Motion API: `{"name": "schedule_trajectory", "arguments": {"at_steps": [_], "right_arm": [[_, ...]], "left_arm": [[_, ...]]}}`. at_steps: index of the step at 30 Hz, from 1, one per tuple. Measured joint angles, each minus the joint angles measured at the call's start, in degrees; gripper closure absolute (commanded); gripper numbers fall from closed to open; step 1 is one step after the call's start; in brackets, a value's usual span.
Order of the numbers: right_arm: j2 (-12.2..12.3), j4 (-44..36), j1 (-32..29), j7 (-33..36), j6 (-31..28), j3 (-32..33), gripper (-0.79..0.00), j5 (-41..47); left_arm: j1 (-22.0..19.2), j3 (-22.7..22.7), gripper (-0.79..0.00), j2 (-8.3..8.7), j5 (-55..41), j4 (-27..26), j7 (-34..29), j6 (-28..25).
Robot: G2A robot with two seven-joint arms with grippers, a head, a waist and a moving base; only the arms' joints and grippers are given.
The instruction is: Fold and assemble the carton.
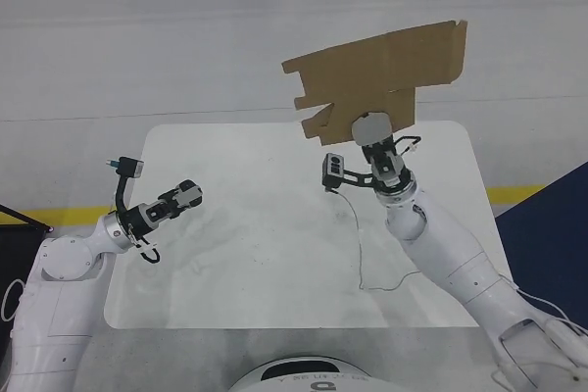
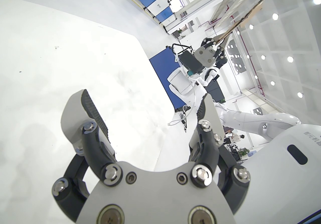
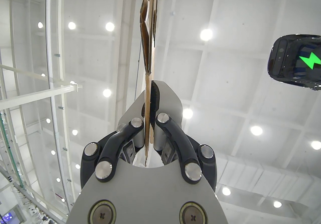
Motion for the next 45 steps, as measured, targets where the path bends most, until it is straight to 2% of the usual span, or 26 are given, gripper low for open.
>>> {"name": "schedule_trajectory", "arguments": {"at_steps": [2,5,7,10,11,15,18,22,24,41,45], "right_arm": [[0.0,0.7,1.0,4.6,-7.2,1.4,0.0,-10.7],[-0.4,2.8,0.7,15.2,-21.1,0.9,0.0,-30.3],[-0.3,5.0,2.2,18.0,-30.9,1.4,0.0,-42.8],[0.3,6.2,3.7,16.1,-48.3,2.3,0.0,-62.7],[0.5,6.0,3.8,15.3,-52.4,2.6,0.0,-67.9],[1.4,4.3,3.6,10.3,-65.2,4.8,0.0,-85.4],[2.5,2.3,3.5,3.6,-71.4,6.4,0.0,-100.9],[3.7,-2.4,1.2,-3.4,-71.7,7.6,0.0,-119.5],[3.9,-3.4,0.1,-4.5,-70.9,7.9,0.0,-123.7],[4.0,-4.3,-1.2,-4.8,-70.1,8.4,0.0,-123.8],[4.1,-5.3,0.4,1.4,-65.9,6.9,0.0,-127.9]], "left_arm": [[0.0,0.0,-0.785,0.0,0.0,0.0,0.0,0.0],[0.0,0.0,-0.785,0.0,0.0,0.0,0.0,0.0],[0.0,0.0,-0.785,0.0,0.0,0.0,0.0,0.0],[0.0,0.0,-0.785,0.0,0.0,0.0,0.0,0.0],[0.0,0.0,-0.785,0.0,0.0,0.0,0.0,0.0],[0.0,0.0,-0.785,0.0,0.0,0.0,0.0,0.0],[0.0,0.0,-0.785,0.0,0.0,0.0,0.0,0.0],[0.0,0.0,-0.785,0.0,0.0,0.0,0.0,0.0],[0.0,0.0,-0.785,0.0,0.0,0.0,0.0,0.0],[0.0,0.0,-0.785,0.0,0.0,0.0,0.0,0.0],[0.2,1.2,-0.785,-0.19,1.6,-2.4,2.1,0.2]]}}
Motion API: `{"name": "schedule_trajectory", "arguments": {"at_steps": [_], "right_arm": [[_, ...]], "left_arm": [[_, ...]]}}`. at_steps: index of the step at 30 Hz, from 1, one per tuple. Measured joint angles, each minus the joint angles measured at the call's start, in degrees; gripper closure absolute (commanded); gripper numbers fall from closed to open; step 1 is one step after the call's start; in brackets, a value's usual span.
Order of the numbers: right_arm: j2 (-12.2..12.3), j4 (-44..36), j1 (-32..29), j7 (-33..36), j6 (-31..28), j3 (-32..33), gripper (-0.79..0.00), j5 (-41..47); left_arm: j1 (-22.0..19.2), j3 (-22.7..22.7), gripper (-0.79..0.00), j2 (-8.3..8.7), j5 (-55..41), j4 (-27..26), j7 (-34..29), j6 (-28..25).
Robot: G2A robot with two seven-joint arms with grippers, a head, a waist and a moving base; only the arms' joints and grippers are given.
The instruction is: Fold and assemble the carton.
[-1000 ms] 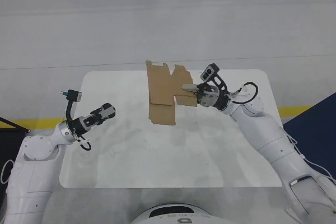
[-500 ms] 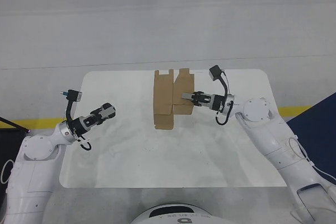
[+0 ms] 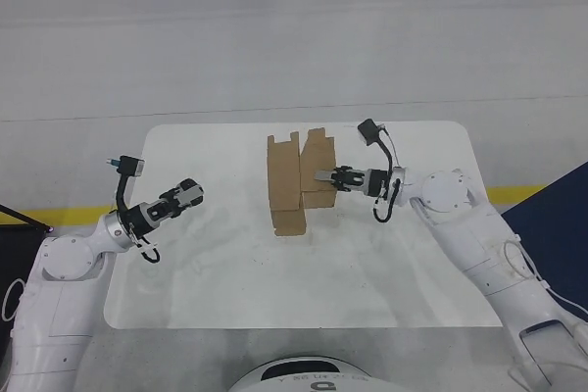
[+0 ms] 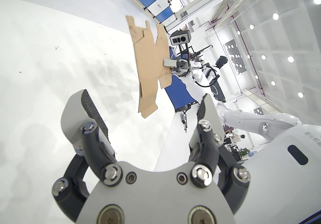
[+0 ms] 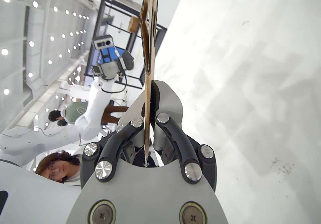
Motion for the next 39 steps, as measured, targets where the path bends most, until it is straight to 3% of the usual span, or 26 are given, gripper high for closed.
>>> {"name": "schedule_trajectory", "arguments": {"at_steps": [2,4,6,8,11,17,19,23,24,26,27,29,37,38,39], "right_arm": [[-0.2,0.3,1.5,6.0,0.5,-0.9,0.0,1.6],[-0.5,1.8,2.6,11.2,-1.1,-1.7,0.0,6.3],[-1.0,3.5,3.8,15.8,-2.6,-2.6,0.0,10.4],[-1.3,5.1,4.7,18.7,-3.6,-3.4,0.0,12.7],[-1.8,7.9,5.7,22.8,-5.0,-4.1,0.0,17.1],[-2.3,12.9,7.2,29.1,-6.9,-3.5,0.0,24.1],[-2.4,13.6,7.5,29.9,-7.2,-3.6,0.0,24.9],[-2.8,14.1,7.8,30.3,-6.7,-4.1,0.0,25.3],[-2.9,14.2,7.9,30.3,-6.6,-4.4,0.0,25.1],[-3.2,14.1,8.3,30.2,-6.2,-5.2,0.0,24.8],[-3.3,14.2,8.4,30.2,-6.1,-5.5,0.0,24.7],[-3.6,14.4,8.7,30.1,-6.0,-6.0,0.0,24.6],[-4.5,15.2,9.9,29.4,-5.4,-7.9,0.0,23.2],[-4.6,15.4,10.0,29.4,-5.2,-8.1,0.0,23.2],[-4.7,15.6,10.2,29.3,-5.1,-8.2,0.0,23.1]], "left_arm": [[-0.3,3.1,-0.785,-0.47,-2.6,-0.5,-0.5,0.7],[-2.6,6.7,-0.785,-1.0,-10.7,1.9,-3.6,1.7],[-6.0,9.9,-0.723,-1.48,-18.4,5.6,-7.1,1.6],[-9.1,12.8,-0.711,-1.9,-21.0,8.6,-9.8,1.6],[-13.4,16.7,-0.576,-2.63,-23.0,12.6,-13.4,1.7],[-19.1,20.0,-0.637,-3.18,-22.5,20.5,-19.2,0.7],[-19.9,20.8,-0.671,-3.25,-22.3,21.6,-19.5,1.0],[-19.8,21.6,-0.668,-3.11,-23.3,20.9,-20.3,1.9],[-19.7,21.8,-0.622,-3.07,-24.0,20.5,-20.6,2.2],[-19.3,22.1,-0.36,-2.95,-25.6,19.5,-21.2,2.8],[-19.2,22.1,-0.305,-2.87,-25.8,19.5,-21.4,3.0],[-19.1,22.3,-0.265,-2.68,-24.8,20.0,-21.1,2.7],[-19.2,25.3,-0.234,-2.67,-25.6,18.4,-21.5,3.1],[-19.3,25.6,-0.175,-2.64,-25.5,18.2,-21.6,3.2],[-19.3,26.0,-0.04,-2.6,-25.2,18.0,-21.7,3.3]]}}
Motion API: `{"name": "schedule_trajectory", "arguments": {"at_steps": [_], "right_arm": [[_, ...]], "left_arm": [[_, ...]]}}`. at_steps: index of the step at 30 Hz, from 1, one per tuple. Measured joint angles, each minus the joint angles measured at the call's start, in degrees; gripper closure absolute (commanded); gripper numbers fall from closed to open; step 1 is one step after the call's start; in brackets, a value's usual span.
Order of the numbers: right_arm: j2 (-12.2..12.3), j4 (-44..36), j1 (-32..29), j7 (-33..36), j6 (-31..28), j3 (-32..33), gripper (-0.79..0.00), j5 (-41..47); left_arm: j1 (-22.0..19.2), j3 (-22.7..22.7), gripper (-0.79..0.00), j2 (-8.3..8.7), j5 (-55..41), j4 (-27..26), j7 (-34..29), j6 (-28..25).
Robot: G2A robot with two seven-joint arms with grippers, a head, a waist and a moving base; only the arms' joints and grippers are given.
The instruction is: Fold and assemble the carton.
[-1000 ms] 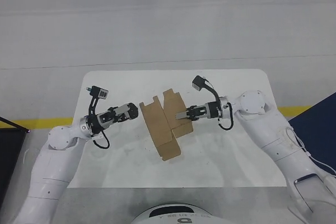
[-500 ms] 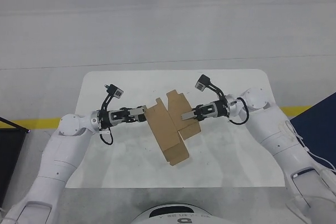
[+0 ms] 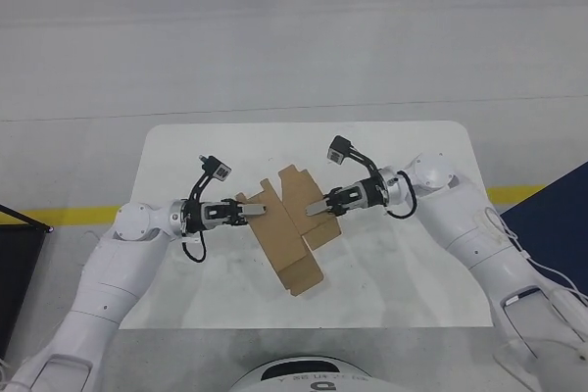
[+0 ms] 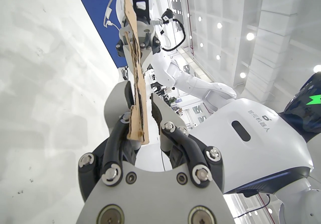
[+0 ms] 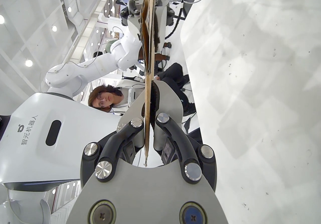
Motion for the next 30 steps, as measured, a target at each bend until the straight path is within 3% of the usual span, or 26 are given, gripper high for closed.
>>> {"name": "schedule_trajectory", "arguments": {"at_steps": [1,2,3,4,5,14,17,19,30], "right_arm": [[-0.1,0.3,0.2,-0.1,0.1,-0.2,0.0,0.0],[-0.2,0.5,0.3,-0.1,0.2,-0.3,-0.077,-0.1],[-0.3,0.7,0.4,-0.1,0.3,-0.3,-0.36,-0.1],[-0.3,0.9,0.6,-0.1,0.4,-0.4,-0.73,-0.2],[-0.4,1.0,0.7,-0.1,0.5,-0.5,-0.785,-0.3],[0.4,2.3,-1.0,-5.2,-1.8,4.2,-0.785,1.8],[1.2,1.1,-3.3,-5.7,-3.2,7.5,-0.705,5.0],[1.7,-0.6,-4.8,-5.6,-4.0,9.1,-0.699,5.3],[2.3,-10.0,-8.8,-8.8,-1.6,9.6,-0.61,-1.0]], "left_arm": [[0.0,0.5,0.0,0.06,0.4,-0.2,0.0,0.0],[0.0,0.9,0.0,0.09,0.7,-0.4,0.0,0.0],[0.0,1.2,0.0,0.14,0.9,-0.4,0.1,-0.1],[0.0,1.6,0.0,0.2,1.1,-0.4,0.4,-0.4],[0.0,1.8,0.0,0.23,1.0,-0.2,0.5,-0.5],[-0.5,0.5,0.0,0.29,-2.7,3.8,5.7,-5.7],[-0.2,-0.3,0.0,0.37,-1.3,5.0,8.5,-8.6],[-0.3,-0.5,0.0,0.32,-0.4,6.2,9.8,-9.7],[-0.5,0.4,0.0,-0.14,5.5,6.4,15.6,-8.7]]}}
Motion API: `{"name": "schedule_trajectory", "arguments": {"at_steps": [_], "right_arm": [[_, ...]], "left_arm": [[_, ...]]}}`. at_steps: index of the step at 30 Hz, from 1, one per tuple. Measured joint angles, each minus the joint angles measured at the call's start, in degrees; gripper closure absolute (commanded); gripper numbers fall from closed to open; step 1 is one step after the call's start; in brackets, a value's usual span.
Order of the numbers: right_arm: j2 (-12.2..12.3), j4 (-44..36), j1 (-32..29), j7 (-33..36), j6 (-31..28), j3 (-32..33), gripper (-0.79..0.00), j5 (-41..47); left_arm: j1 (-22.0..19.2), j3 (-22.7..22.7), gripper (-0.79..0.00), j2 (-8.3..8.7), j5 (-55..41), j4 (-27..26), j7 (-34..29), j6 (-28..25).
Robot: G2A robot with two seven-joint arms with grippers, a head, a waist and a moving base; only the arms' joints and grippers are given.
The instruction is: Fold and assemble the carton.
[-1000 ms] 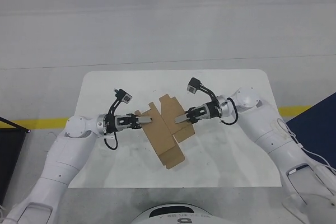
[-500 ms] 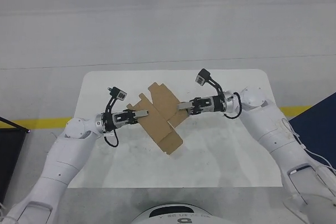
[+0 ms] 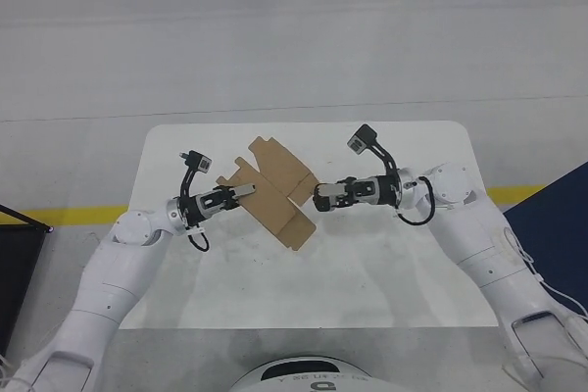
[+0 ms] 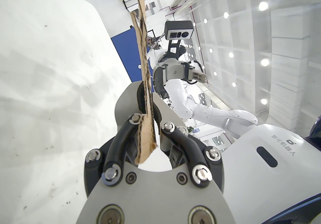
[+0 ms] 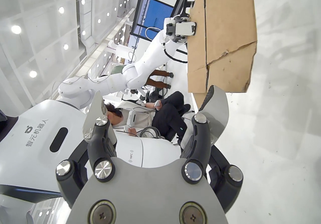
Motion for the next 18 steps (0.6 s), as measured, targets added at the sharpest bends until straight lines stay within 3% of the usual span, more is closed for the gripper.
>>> {"name": "schedule_trajectory", "arguments": {"at_steps": [18], "right_arm": [[-1.1,3.3,2.2,-2.8,1.7,-2.0,-0.579,-2.0]], "left_arm": [[1.1,-1.8,0.0,-0.28,-8.4,0.2,-2.2,1.1]]}}
